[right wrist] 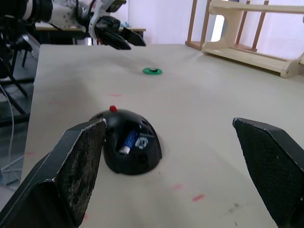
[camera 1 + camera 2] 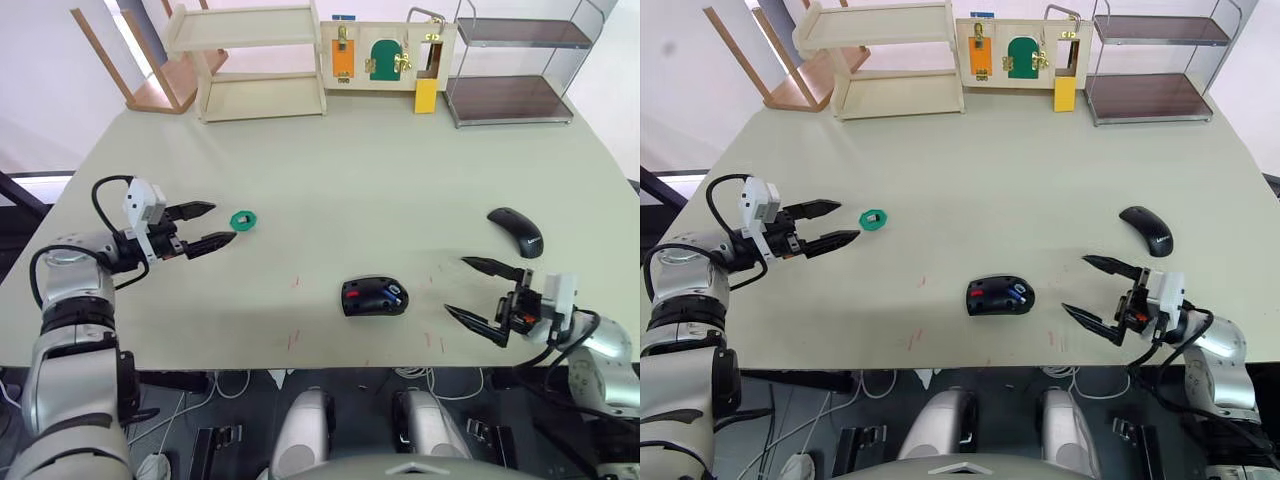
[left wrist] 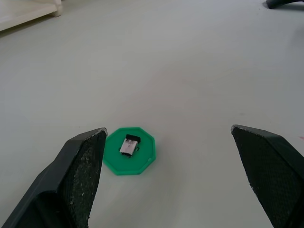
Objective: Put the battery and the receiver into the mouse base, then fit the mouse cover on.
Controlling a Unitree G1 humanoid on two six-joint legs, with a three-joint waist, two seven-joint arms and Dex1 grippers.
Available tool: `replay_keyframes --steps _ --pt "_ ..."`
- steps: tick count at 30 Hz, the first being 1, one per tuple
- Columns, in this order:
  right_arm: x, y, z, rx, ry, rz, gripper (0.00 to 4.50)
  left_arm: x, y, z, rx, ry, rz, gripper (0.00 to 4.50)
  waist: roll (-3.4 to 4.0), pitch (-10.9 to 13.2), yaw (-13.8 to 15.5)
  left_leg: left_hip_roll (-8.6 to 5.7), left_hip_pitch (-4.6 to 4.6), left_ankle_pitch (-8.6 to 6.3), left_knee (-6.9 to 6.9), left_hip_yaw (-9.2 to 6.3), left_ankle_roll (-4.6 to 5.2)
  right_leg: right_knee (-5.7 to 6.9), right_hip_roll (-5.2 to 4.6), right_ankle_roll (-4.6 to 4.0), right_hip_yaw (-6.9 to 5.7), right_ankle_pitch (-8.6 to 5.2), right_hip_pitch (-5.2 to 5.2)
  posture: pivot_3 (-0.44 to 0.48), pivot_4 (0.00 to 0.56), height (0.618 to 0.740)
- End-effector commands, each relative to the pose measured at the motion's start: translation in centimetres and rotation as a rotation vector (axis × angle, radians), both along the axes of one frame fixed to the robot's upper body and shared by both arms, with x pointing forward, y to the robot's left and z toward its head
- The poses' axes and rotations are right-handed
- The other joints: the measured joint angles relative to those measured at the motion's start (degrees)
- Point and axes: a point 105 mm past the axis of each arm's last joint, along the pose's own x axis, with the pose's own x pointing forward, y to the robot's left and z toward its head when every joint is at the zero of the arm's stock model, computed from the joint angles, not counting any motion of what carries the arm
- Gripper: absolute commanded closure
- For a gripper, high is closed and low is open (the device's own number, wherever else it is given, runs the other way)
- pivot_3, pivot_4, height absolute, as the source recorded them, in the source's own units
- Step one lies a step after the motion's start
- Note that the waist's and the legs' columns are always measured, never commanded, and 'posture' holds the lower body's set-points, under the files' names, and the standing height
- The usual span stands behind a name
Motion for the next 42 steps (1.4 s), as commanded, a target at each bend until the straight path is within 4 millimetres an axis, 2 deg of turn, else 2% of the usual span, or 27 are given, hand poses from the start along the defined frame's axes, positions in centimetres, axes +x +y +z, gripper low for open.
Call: replay_keyframes --steps 1,8,12,17,30,33,36,42 --pt "0.2 0.2 1.2 0.027 -0.039 -0.01 0.0 0.1 0.2 0.8 0.019 -0.016 -0.013 0.05 -0.01 0.0 -0.05 0.0 -0.17 0.0 0.05 -0.02 0.0 0.04 0.01 0.01 -0.01 0.01 -0.16 0.0 0.15 0.74" --pt "-0.3 0.9 0.6 0.047 -0.036 -0.021 0.0 0.7 0.3 0.8 0.049 -0.003 0.003 0.05 -0.04 0.01 -0.06 -0.01 -0.26 0.0 0.05 -0.16 0.0 0.06 0.03 0.02 -0.13 0.01 -0.19 0.0 0.15 0.74" --pt "-0.9 -0.1 -0.1 0.042 -0.016 -0.065 0.0 1.5 -0.3 0.7 0.064 -0.001 0.008 0.05 -0.05 0.0 -0.04 -0.03 -0.27 0.0 0.05 -0.16 0.0 0.07 0.03 0.02 -0.15 0.01 -0.18 0.0 0.15 0.74" --pt "-1.1 0.1 -0.6 0.044 -0.011 -0.084 0.0 1.9 -0.1 0.9 0.064 -0.008 0.044 0.05 -0.08 0.02 -0.27 -0.03 -0.25 0.01 0.07 -0.16 0.0 0.12 0.04 0.03 -0.15 0.01 -0.18 0.0 0.15 0.74" --pt "-0.7 -0.5 0.4 0.052 -0.058 -0.105 0.0 2.4 -0.2 0.5 0.071 0.011 0.08 0.05 -0.09 0.02 -0.39 -0.03 -0.22 0.02 0.13 -0.19 -0.01 0.33 0.05 0.01 -0.15 0.01 -0.19 0.0 0.15 0.74" --pt "-0.7 -0.6 0.3 0.038 -0.06 -0.104 0.0 2.6 -0.3 0.5 0.071 0.013 0.086 0.89 -0.1 0.02 -0.31 -0.03 -0.22 0.02 0.14 -0.2 -0.02 0.34 0.05 0.01 -0.16 0.01 -0.19 0.0 0.15 0.74" --pt "-0.7 -0.3 0.3 0.043 -0.061 -0.101 0.0 2.9 -0.2 0.4 0.1 0.005 0.103 2.19 -0.1 0.02 -0.35 -0.03 -0.22 0.02 0.15 -0.2 -0.02 0.36 0.05 0.01 -0.15 0.01 -0.19 0.0 0.15 0.74" --pt "-0.8 0.0 0.2 0.043 -0.062 -0.096 0.0 3.2 -0.3 0.2 0.107 0.021 0.123 2.19 -0.1 0.03 -0.35 -0.03 -0.21 0.02 0.18 -0.2 -0.02 0.44 0.05 0.01 -0.15 0.01 -0.19 0.0 0.15 0.74"
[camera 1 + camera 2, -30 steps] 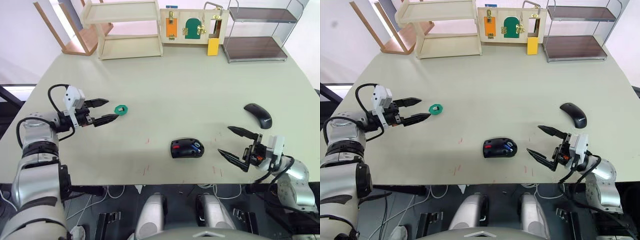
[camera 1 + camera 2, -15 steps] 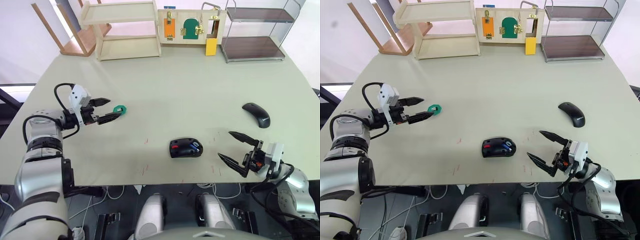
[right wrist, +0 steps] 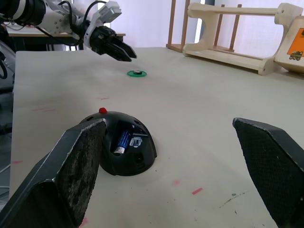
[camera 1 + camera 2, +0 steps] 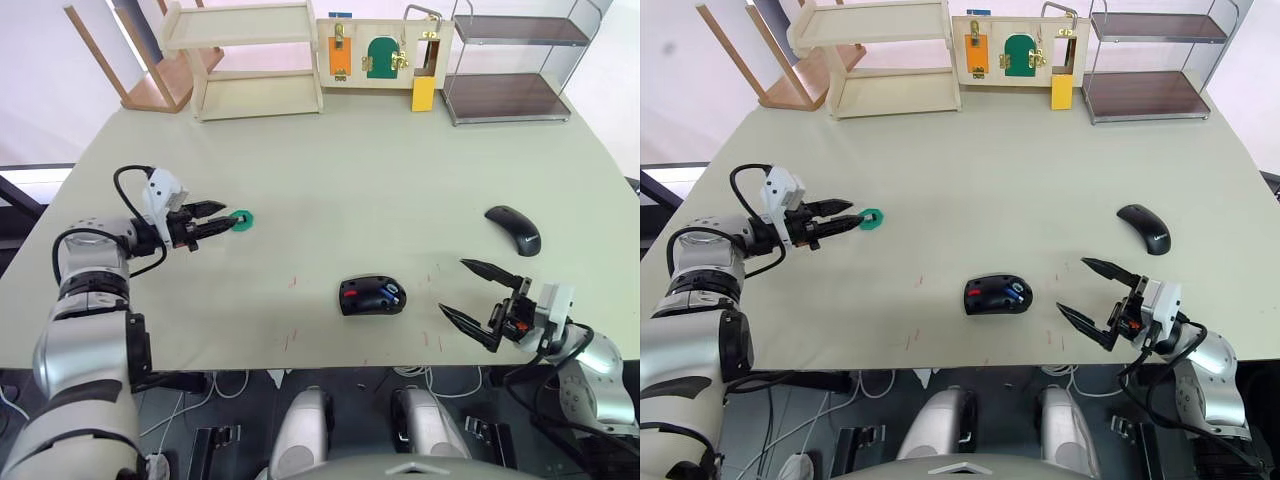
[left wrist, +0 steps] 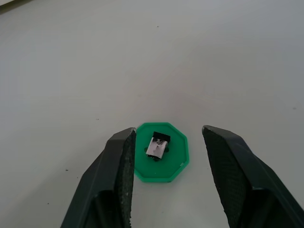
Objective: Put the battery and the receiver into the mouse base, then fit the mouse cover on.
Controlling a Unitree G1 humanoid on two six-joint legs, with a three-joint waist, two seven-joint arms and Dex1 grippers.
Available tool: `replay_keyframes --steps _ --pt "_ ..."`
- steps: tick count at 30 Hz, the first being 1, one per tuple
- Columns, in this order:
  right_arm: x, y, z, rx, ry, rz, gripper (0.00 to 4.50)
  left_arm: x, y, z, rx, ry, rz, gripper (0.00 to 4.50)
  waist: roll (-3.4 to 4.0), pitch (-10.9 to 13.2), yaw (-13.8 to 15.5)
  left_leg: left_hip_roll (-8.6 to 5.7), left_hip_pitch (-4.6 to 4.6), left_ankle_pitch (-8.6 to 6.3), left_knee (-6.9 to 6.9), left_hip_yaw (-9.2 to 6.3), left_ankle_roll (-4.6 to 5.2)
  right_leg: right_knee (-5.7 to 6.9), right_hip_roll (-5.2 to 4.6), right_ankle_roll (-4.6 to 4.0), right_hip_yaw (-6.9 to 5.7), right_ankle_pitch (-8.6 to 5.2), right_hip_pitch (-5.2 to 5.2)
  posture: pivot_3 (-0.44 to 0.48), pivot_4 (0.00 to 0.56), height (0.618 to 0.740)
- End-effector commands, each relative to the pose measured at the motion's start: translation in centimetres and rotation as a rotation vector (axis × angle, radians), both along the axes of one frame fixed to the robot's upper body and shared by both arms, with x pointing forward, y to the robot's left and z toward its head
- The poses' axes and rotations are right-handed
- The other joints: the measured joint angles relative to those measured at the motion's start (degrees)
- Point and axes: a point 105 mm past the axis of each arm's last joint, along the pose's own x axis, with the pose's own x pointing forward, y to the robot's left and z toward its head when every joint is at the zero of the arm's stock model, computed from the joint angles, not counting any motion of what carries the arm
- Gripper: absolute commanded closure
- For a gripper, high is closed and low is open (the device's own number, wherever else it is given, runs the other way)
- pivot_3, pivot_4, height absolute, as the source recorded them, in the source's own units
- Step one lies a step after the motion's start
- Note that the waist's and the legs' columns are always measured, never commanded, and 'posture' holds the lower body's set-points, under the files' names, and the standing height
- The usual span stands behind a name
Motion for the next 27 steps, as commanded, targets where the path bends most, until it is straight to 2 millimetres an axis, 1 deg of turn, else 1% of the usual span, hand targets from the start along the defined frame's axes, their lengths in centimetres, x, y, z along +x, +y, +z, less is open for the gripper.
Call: replay_keyframes --steps 1,2,3,5,27 --pt "-0.1 -0.1 1.0 0.006 -0.053 -0.004 0.0 0.4 0.0 1.0 0.011 -0.022 0.009 2.19 0.0 0.0 0.0 0.0 0.0 0.0 0.02 0.0 0.0 0.02 0.0 0.0 0.0 0.0 0.0 0.0 0.15 0.74" --pt "-0.1 -0.1 1.0 0.006 -0.054 -0.004 0.0 0.5 0.0 0.9 0.013 -0.022 0.011 2.19 0.0 0.0 0.0 0.0 0.0 0.0 0.03 0.0 0.0 0.04 0.0 0.0 0.0 0.0 0.0 0.0 0.15 0.74" --pt "-0.1 -0.1 1.0 0.005 -0.054 -0.004 0.0 0.6 -0.1 0.9 0.023 -0.021 0.013 2.74 -0.01 0.0 0.0 0.0 0.0 0.0 0.04 0.0 0.0 0.05 0.0 0.0 0.0 0.0 0.0 0.0 0.15 0.74" --pt "-0.1 -0.1 1.0 0.003 -0.055 -0.004 0.0 0.7 -0.1 0.7 0.04 -0.021 0.019 3.34 -0.01 0.0 0.0 0.0 0.0 0.0 0.08 0.0 0.0 0.09 0.0 0.0 0.0 0.0 0.0 0.0 0.15 0.74" --pt "-0.1 -0.2 1.1 -0.011 -0.072 -0.016 0.0 1.2 0.0 -1.2 0.131 0.022 0.082 3.34 -0.01 0.0 0.0 0.0 0.0 0.01 0.13 -0.01 -0.01 0.13 0.0 0.0 0.0 0.0 0.0 0.0 0.15 0.74"
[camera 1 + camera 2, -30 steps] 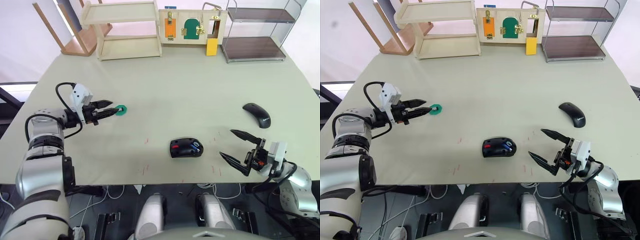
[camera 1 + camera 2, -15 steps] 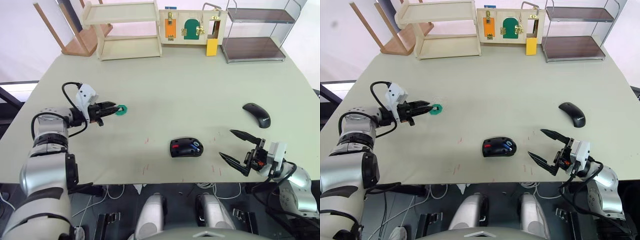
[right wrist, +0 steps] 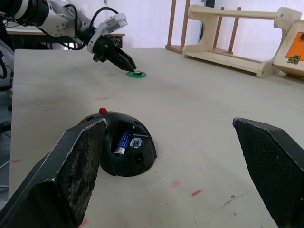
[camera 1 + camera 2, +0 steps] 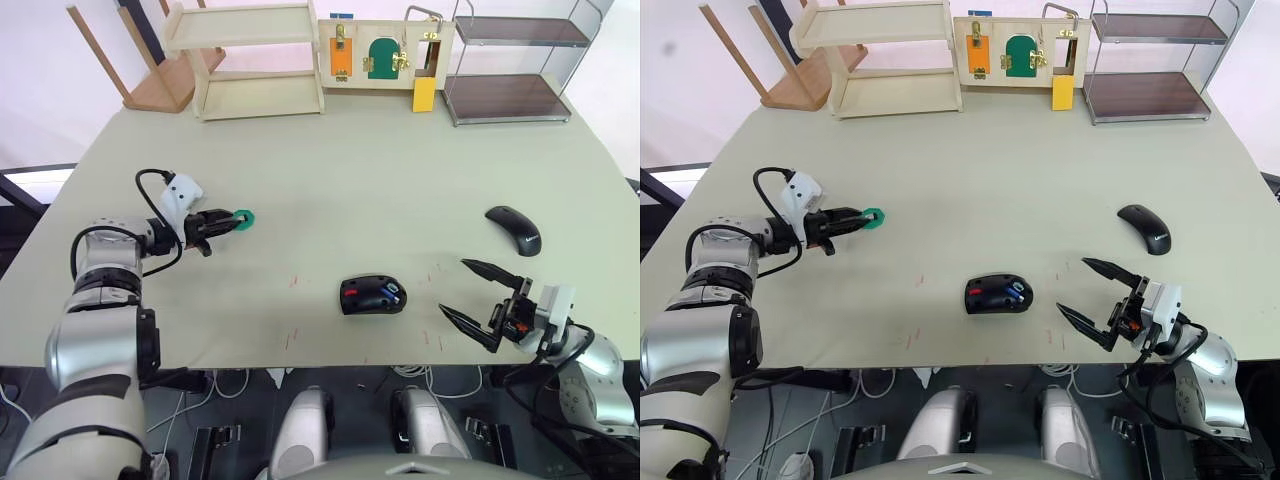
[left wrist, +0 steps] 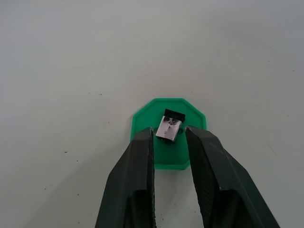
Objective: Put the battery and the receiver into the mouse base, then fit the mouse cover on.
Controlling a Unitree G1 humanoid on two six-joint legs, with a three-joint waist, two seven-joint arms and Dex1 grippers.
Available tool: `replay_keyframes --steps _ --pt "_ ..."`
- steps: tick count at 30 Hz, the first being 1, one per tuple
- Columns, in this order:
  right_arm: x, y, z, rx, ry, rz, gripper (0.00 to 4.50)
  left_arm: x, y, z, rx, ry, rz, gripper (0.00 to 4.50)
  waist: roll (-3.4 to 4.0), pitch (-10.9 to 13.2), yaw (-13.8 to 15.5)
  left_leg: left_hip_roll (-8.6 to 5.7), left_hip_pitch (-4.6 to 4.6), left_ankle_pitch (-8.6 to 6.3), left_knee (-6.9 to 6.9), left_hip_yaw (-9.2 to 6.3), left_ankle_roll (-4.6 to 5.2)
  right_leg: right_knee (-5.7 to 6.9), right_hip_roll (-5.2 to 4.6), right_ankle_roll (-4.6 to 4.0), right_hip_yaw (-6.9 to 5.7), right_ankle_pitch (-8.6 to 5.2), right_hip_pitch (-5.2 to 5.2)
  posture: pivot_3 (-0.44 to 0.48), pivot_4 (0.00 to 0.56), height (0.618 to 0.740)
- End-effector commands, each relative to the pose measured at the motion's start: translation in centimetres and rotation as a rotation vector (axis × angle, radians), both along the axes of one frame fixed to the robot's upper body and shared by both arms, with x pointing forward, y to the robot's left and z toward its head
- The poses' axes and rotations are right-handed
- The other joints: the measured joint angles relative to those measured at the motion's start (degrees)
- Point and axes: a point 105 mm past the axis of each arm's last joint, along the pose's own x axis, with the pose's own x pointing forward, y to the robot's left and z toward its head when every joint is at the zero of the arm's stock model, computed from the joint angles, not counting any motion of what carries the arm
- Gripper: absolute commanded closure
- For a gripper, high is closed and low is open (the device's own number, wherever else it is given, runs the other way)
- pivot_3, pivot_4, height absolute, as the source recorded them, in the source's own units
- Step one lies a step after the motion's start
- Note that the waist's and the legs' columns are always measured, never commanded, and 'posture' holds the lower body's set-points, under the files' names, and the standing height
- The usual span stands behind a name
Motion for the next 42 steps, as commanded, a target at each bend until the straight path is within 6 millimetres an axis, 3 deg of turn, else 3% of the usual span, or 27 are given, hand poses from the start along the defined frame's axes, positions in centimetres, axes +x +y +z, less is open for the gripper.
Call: replay_keyframes --steps 1,42 --pt "-0.1 -0.1 1.1 -0.007 -0.057 -0.002 0.0 0.1 0.3 0.3 0.035 -0.015 0.007 3.34 0.0 0.0 0.0 0.0 0.0 0.0 0.0 0.0 0.0 0.0 0.0 0.0 0.0 0.0 0.0 0.0 0.15 0.74" --pt "-0.5 0.2 1.1 -0.031 -0.063 0.006 0.0 0.8 -0.7 -0.5 0.037 0.017 0.024 3.34 -0.02 -0.01 0.0 0.0 0.02 0.01 0.25 -0.01 -0.02 0.23 0.0 0.0 0.01 0.0 0.01 0.0 0.15 0.74"
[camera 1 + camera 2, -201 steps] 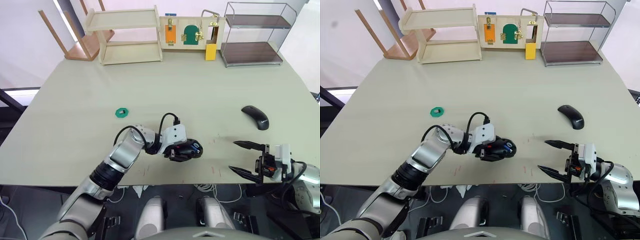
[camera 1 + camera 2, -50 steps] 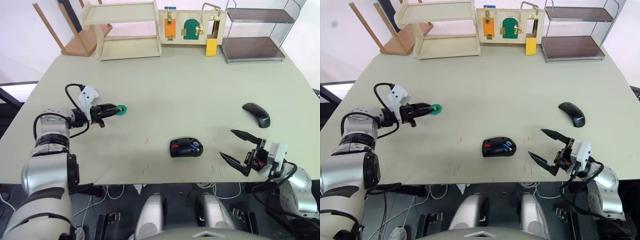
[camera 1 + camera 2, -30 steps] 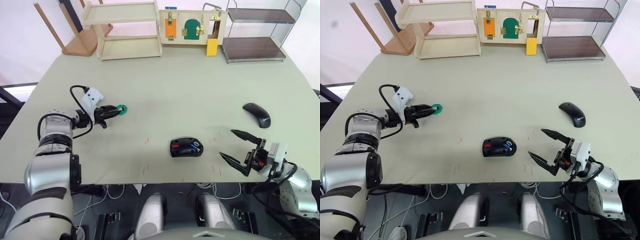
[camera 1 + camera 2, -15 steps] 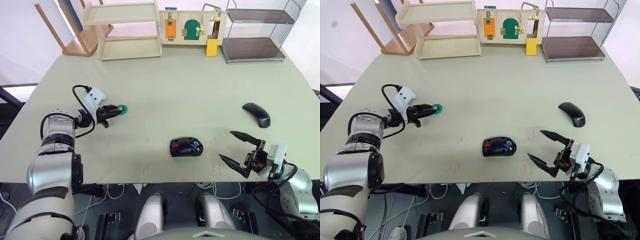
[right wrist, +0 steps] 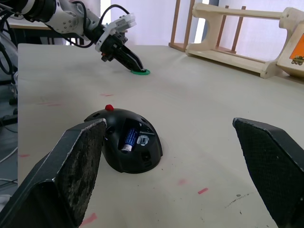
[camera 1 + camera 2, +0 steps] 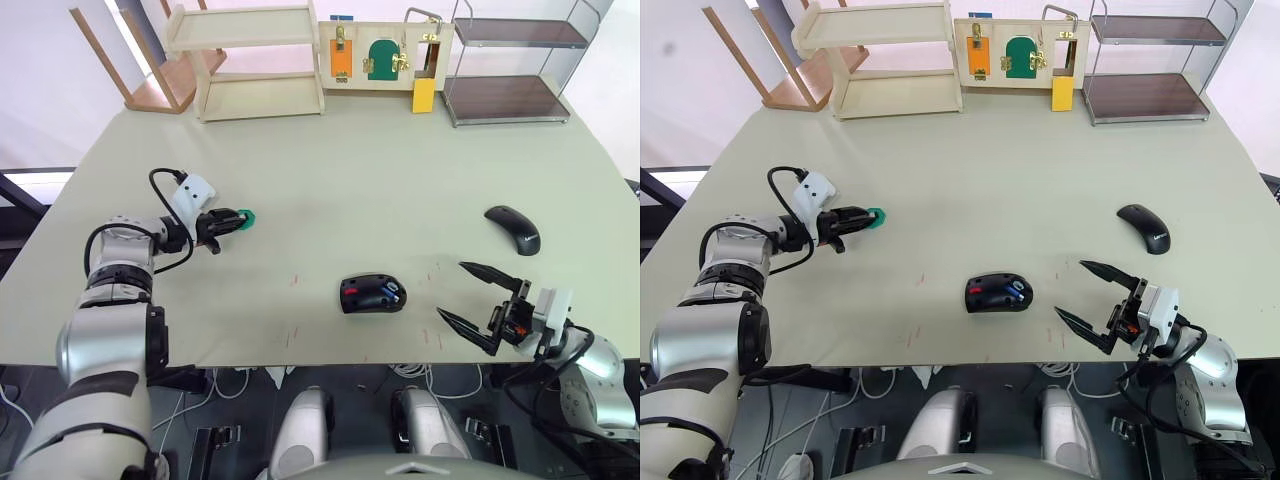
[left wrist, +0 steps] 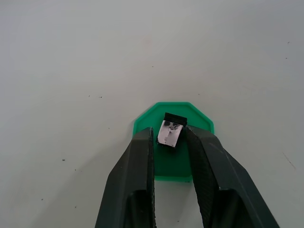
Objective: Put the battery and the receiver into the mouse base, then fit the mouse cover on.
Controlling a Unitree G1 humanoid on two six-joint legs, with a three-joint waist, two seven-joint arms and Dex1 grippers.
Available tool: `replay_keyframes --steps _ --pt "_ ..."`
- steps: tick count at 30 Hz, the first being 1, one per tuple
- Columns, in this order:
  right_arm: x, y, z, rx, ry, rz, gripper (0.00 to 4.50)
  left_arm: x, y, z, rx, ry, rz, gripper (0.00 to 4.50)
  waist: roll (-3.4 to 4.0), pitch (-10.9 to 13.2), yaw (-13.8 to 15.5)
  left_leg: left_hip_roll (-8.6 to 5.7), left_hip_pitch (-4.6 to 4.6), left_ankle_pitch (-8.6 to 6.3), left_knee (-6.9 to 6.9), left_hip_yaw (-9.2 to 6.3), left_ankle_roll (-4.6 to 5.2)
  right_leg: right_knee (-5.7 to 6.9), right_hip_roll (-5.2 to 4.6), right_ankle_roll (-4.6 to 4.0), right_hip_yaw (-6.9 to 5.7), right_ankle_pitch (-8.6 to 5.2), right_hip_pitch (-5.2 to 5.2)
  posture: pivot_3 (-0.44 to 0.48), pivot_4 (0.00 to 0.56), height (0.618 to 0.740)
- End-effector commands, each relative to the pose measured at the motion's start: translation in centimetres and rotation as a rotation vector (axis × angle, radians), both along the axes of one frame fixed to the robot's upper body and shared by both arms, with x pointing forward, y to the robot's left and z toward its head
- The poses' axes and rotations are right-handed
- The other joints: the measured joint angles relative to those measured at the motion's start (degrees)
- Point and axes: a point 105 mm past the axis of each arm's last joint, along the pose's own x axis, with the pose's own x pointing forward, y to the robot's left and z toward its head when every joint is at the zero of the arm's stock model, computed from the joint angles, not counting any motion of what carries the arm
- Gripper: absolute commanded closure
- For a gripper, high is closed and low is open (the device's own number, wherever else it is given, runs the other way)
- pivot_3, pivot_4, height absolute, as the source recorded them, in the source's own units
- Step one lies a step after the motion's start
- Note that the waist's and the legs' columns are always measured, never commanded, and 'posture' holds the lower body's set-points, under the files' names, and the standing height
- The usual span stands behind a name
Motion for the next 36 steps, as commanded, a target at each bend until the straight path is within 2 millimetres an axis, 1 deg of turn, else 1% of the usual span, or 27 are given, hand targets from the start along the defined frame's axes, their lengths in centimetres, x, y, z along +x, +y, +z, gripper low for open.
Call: replay_keyframes --steps 1,2,3,4,12,18,24,29,36 --pt "-0.1 0.0 1.1 -0.007 -0.058 0.003 0.0 0.0 0.0 0.0 -0.009 0.017 -0.001 3.77 0.0 0.0 0.0 0.0 0.0 0.0 0.0 0.0 0.0 0.0 0.0 0.0 0.0 0.0 0.0 0.0 0.15 0.74" --pt "-0.1 0.0 1.1 -0.007 -0.058 0.003 0.0 0.0 0.0 0.0 -0.008 0.016 0.0 4.0 0.0 0.0 0.0 0.0 0.0 0.0 0.0 0.0 0.0 0.0 0.0 0.0 0.0 0.0 0.0 0.0 0.15 0.74" --pt "-0.1 0.0 1.2 -0.007 -0.058 0.004 0.0 0.0 0.0 0.0 -0.006 0.016 0.0 4.37 0.0 0.0 0.0 0.0 0.0 0.0 0.01 0.0 0.0 0.0 0.0 0.0 0.0 0.0 0.0 0.0 0.15 0.74" --pt "-0.1 0.0 1.2 -0.008 -0.059 0.004 0.0 0.0 0.0 0.0 -0.001 0.017 0.0 4.47 0.0 0.0 0.0 0.0 0.0 0.0 0.01 0.0 0.0 0.0 0.0 0.0 0.0 0.0 0.0 0.0 0.15 0.74" --pt "-0.1 0.1 1.2 -0.008 -0.059 0.01 0.0 -0.2 0.5 -0.1 0.015 0.018 0.009 4.47 0.0 0.0 0.0 0.0 0.0 0.0 0.01 0.0 0.0 0.01 0.0 0.0 0.0 0.0 0.0 0.0 0.15 0.74" --pt "0.0 0.2 1.3 -0.001 -0.064 0.016 0.0 -0.3 0.6 0.4 -0.022 0.007 0.007 4.47 0.0 0.0 0.0 0.0 0.0 0.0 0.01 0.0 0.0 0.01 0.0 0.0 0.0 0.0 0.0 0.0 0.15 0.74" --pt "-0.5 0.2 1.7 0.017 -0.068 0.045 0.0 -0.5 0.7 1.6 -0.028 -0.02 -0.037 4.47 0.0 0.0 -0.01 0.0 -0.01 0.0 0.01 -0.01 0.0 0.0 0.0 0.0 0.0 0.0 0.0 0.0 0.15 0.74" --pt "-1.0 0.2 1.6 0.022 -0.048 0.074 0.0 -0.7 0.6 3.2 -0.052 -0.062 -0.08 4.47 -0.01 0.0 0.01 0.0 -0.04 0.0 0.01 -0.02 0.0 -0.02 0.0 0.0 -0.01 0.0 0.0 0.0 0.15 0.74" --pt "-1.0 0.4 2.2 0.031 -0.041 0.107 0.0 -1.2 0.4 5.0 -0.093 -0.117 -0.138 4.47 -0.01 0.0 0.0 0.0 -0.03 0.0 0.04 -0.04 0.0 0.0 0.0 0.0 -0.01 0.0 0.0 0.0 0.15 0.74"
